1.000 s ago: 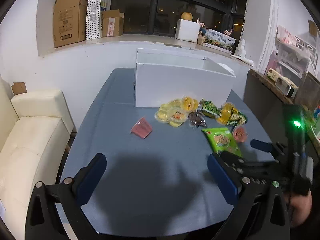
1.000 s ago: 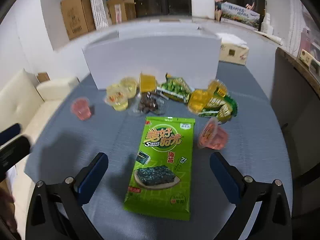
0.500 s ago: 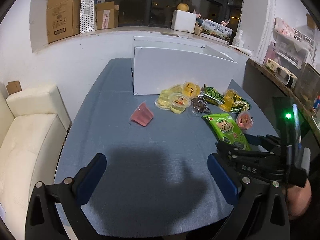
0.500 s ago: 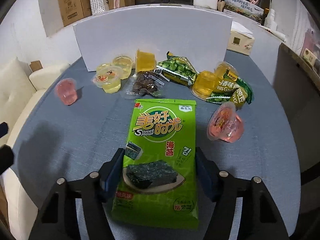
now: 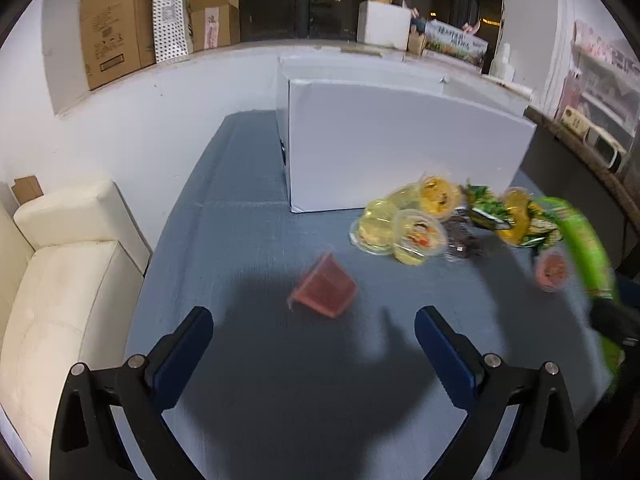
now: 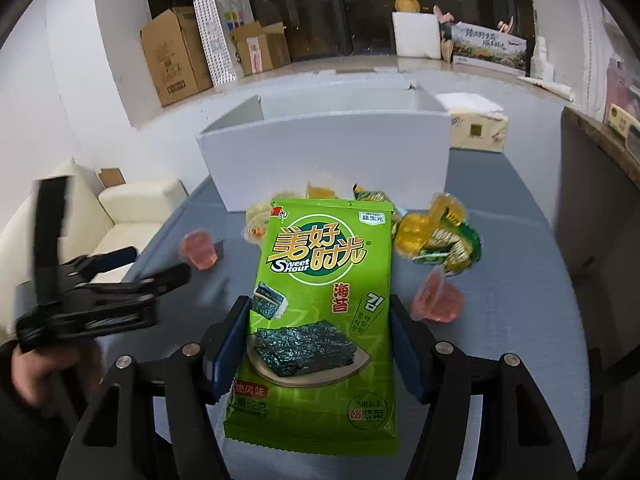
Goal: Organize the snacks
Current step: 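Grasp the green seaweed packet with the right gripper, then grasp the pink jelly cup with the left gripper while the right places the seaweed packet in the box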
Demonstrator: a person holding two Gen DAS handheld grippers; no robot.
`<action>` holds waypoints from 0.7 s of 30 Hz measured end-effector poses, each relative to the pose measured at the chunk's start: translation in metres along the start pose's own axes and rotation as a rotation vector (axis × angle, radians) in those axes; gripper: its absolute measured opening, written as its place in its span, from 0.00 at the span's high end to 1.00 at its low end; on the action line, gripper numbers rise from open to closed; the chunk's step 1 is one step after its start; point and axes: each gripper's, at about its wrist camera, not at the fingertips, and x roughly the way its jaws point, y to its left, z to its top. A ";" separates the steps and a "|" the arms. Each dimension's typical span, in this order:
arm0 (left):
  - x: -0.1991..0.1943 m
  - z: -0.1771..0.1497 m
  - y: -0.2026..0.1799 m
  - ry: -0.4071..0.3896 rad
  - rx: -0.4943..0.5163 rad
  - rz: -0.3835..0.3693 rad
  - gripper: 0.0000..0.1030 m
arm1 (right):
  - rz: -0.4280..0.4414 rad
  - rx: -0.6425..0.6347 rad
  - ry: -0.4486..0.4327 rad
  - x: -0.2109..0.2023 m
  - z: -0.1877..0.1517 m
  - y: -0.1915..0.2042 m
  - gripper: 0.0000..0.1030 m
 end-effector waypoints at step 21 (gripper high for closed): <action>0.038 0.008 0.001 0.046 -0.013 -0.024 0.57 | 0.011 0.044 0.002 -0.005 -0.004 -0.014 0.32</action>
